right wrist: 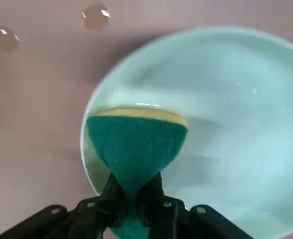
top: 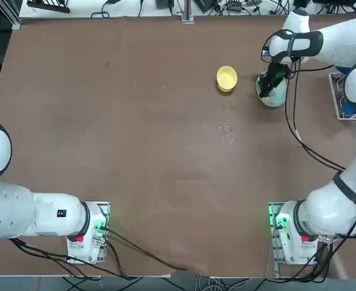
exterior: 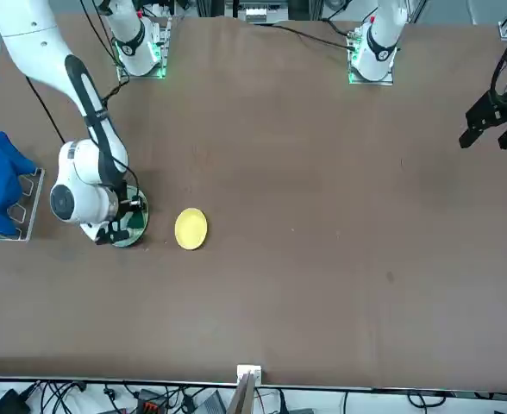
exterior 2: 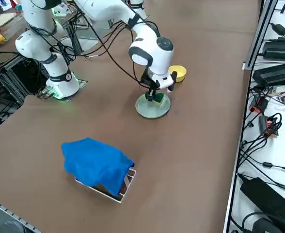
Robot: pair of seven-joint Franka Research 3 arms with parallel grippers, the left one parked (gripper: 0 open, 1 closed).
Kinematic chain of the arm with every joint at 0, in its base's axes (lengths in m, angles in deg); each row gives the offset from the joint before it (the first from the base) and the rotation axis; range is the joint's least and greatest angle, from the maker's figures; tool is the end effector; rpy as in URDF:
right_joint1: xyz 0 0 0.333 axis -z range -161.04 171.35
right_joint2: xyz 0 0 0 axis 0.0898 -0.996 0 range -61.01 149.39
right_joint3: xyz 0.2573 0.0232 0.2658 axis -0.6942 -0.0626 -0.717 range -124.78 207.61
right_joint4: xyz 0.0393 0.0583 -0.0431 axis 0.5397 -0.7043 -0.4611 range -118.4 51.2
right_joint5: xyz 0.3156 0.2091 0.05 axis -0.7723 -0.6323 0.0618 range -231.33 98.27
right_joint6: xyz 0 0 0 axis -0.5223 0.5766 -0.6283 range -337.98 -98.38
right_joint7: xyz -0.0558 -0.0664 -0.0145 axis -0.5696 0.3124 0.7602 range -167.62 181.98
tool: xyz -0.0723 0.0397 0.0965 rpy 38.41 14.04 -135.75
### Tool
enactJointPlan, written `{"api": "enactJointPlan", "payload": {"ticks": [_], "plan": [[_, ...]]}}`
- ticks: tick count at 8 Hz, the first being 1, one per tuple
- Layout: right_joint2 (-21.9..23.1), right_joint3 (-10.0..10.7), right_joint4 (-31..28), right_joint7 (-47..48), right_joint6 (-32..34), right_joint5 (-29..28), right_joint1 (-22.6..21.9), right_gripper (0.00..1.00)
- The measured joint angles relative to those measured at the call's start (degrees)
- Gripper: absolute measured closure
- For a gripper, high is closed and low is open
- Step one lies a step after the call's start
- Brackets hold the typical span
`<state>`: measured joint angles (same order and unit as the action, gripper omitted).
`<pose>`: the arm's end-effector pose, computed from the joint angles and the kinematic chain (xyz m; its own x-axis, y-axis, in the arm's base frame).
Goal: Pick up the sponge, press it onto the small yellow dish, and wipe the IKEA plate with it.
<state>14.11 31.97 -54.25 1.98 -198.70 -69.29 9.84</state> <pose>0.5973 0.0480 0.2255 0.9514 0.1438 -0.2723 0.1095 -0.9845 -0.1371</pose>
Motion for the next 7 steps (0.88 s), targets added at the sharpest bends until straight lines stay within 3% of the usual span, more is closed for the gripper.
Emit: {"api": "enactJointPlan", "payload": {"ticks": [7], "plan": [[2.14,0.14,-3.67,-9.75,1.97,-0.12,6.43,0.83]]}}
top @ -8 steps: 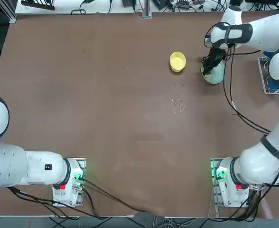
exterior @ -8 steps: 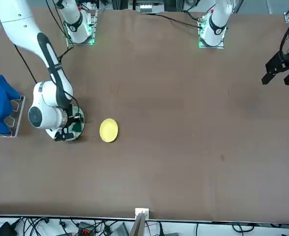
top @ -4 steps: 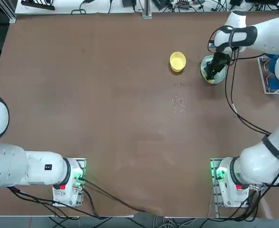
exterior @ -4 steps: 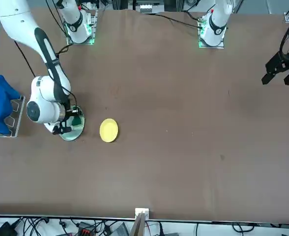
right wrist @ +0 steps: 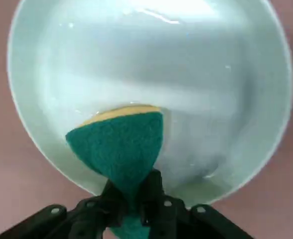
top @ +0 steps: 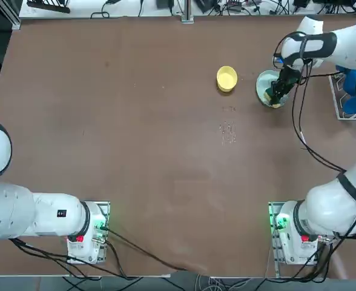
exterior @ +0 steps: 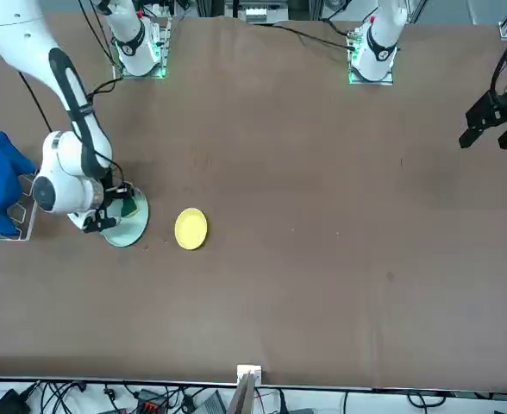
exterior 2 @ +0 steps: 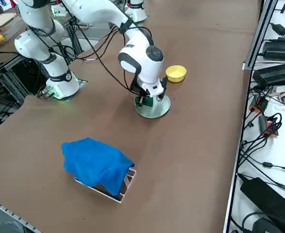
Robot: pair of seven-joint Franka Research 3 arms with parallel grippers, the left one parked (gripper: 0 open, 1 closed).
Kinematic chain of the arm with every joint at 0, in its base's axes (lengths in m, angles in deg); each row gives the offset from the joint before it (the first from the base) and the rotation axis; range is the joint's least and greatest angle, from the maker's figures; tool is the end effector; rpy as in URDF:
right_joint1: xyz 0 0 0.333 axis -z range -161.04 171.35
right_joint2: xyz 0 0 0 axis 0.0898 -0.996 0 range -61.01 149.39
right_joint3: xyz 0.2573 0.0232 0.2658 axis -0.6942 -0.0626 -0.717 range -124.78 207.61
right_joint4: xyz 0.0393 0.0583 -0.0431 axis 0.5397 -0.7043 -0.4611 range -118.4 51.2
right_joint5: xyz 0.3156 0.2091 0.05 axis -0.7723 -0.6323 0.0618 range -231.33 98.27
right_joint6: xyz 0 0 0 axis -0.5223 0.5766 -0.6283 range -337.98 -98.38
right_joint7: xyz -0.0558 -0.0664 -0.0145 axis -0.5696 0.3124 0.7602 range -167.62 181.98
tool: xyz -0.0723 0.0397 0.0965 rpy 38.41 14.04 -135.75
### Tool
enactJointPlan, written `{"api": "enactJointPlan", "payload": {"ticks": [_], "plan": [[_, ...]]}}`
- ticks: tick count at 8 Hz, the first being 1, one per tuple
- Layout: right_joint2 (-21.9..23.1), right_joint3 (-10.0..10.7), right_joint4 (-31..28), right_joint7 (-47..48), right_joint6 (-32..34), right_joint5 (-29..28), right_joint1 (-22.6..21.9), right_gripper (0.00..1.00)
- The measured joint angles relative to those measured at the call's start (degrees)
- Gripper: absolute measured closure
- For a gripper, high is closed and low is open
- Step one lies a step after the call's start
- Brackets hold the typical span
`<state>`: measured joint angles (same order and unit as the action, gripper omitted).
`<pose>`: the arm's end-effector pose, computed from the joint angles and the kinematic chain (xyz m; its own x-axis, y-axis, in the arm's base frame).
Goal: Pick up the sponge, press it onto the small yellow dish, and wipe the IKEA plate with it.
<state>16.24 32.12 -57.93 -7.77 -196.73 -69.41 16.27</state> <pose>0.5725 -0.0178 0.2239 0.9299 0.2079 -0.3034 0.1547 -0.9695 -0.1902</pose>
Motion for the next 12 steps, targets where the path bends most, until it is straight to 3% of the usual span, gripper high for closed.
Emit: {"api": "enactJointPlan", "payload": {"ticks": [6,12], "plan": [[-2.76,0.60,5.54,-4.80,-0.27,1.77,2.46,0.84],[-7.00,-0.13,14.31,-2.93,1.77,1.65,-0.14,0.84]]}}
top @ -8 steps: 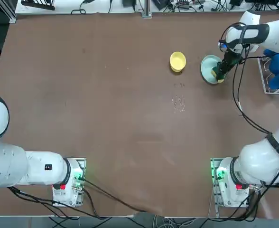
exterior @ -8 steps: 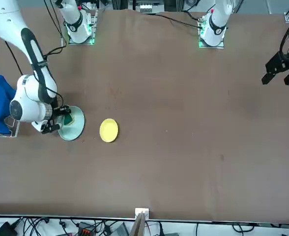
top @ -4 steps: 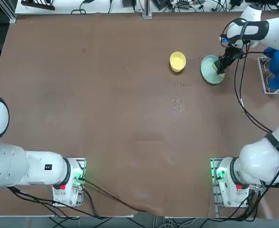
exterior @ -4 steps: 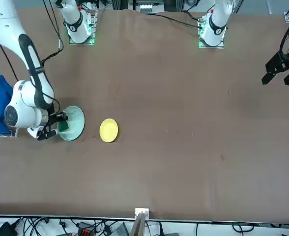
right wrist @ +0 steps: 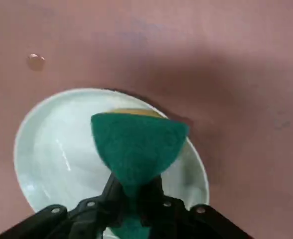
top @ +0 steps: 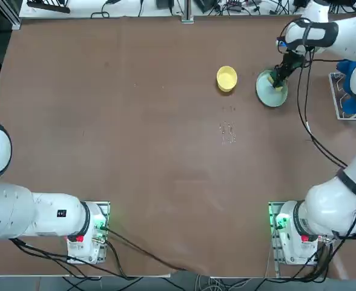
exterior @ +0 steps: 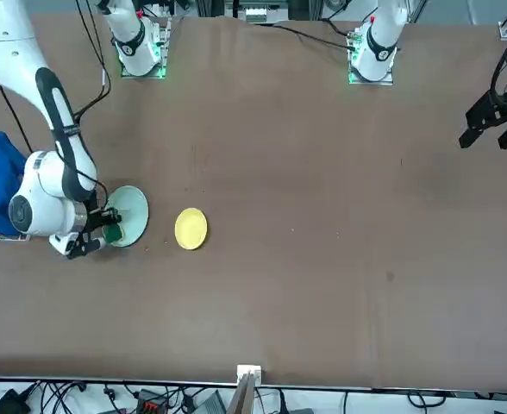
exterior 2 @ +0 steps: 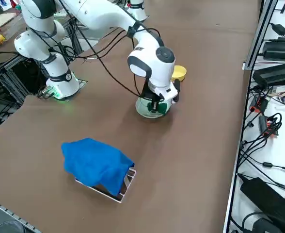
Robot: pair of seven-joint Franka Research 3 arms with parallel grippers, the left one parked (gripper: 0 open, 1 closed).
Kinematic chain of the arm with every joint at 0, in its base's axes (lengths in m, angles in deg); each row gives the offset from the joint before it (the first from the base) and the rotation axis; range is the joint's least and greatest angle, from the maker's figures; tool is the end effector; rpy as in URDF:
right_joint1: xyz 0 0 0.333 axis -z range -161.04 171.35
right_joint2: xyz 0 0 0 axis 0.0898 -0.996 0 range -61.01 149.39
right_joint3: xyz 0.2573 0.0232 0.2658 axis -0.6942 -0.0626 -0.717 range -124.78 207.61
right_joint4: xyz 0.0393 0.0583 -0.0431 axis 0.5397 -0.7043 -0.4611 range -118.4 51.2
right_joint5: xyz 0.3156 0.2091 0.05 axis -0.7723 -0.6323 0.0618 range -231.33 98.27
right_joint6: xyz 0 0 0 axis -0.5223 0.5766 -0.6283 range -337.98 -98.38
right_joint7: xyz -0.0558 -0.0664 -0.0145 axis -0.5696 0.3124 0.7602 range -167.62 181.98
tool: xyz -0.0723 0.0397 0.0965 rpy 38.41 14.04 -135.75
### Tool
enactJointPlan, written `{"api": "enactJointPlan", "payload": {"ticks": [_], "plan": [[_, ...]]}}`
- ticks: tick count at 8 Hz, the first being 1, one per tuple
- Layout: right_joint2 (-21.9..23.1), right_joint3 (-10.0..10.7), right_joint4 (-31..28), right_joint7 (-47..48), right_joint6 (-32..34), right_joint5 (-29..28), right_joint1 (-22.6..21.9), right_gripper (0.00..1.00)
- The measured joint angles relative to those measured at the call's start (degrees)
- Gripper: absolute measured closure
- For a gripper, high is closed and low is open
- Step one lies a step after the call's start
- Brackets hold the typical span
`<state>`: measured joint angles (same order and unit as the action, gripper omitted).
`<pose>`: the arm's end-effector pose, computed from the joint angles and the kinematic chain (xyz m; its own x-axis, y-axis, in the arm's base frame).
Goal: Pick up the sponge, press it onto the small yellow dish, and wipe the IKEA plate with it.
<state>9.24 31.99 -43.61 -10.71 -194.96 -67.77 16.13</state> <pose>0.6496 -0.0262 0.2358 0.9432 0.2639 -0.2019 0.2292 -0.9567 -0.1795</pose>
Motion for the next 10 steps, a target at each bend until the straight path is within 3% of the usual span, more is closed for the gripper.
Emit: {"api": "enactJointPlan", "payload": {"ticks": [6,10], "plan": [[1.11,-0.19,3.47,7.41,4.08,-0.02,-4.21,0.84],[10.50,-0.37,0.30,12.02,10.70,-0.92,-6.30,0.84]]}}
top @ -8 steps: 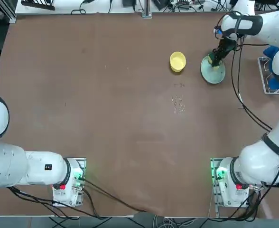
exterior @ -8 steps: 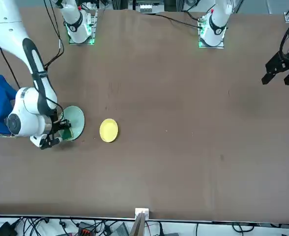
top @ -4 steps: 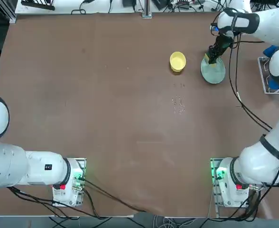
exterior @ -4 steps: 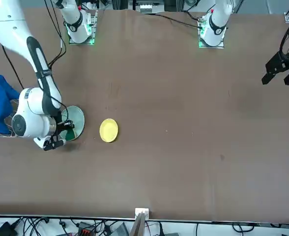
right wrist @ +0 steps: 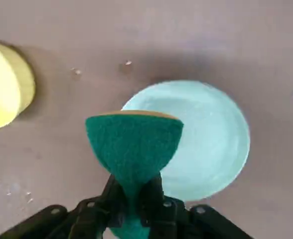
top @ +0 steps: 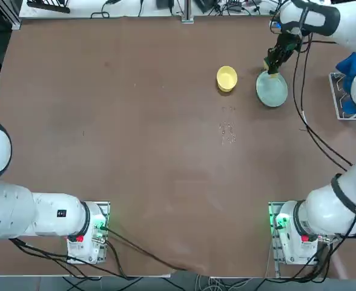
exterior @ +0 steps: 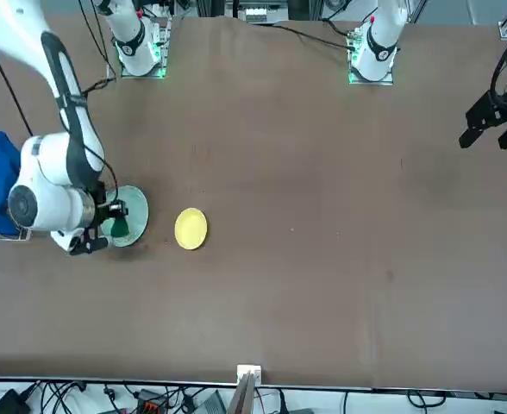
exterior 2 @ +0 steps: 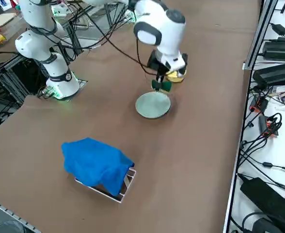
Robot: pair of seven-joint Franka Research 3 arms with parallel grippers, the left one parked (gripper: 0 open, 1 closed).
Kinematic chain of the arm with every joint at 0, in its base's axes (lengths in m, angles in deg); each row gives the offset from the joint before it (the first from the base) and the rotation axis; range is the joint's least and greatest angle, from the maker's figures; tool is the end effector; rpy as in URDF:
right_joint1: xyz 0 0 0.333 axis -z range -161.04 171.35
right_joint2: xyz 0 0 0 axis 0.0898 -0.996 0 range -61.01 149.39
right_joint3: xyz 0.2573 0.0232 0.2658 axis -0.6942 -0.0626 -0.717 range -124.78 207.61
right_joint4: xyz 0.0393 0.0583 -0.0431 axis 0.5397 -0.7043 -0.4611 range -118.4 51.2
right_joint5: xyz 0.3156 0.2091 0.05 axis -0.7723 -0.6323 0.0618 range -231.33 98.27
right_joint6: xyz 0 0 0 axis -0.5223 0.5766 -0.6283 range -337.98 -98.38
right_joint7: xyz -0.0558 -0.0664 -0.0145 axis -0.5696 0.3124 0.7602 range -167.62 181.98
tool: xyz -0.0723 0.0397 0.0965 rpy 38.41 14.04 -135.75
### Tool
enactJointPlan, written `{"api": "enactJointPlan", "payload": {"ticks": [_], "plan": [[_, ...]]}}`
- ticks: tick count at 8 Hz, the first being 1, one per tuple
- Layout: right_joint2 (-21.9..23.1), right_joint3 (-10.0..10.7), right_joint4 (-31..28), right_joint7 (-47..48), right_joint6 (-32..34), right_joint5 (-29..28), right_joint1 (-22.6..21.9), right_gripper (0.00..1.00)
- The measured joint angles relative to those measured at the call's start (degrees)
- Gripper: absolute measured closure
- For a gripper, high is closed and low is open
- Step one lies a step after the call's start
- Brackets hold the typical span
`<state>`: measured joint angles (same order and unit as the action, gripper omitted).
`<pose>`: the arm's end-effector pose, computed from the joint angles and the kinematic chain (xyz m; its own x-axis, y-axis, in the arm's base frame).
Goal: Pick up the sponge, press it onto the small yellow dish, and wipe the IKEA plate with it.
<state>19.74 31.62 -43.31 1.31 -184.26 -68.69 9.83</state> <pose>0.6307 0.0493 0.3447 0.9557 0.1769 -0.2353 0.1506 -0.9806 -0.1258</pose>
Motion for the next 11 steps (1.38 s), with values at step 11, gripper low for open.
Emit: {"api": "enactJointPlan", "payload": {"ticks": [11], "plan": [[20.79,-1.14,-36.93,37.53,-32.06,-5.80,-31.34,0.84]]}}
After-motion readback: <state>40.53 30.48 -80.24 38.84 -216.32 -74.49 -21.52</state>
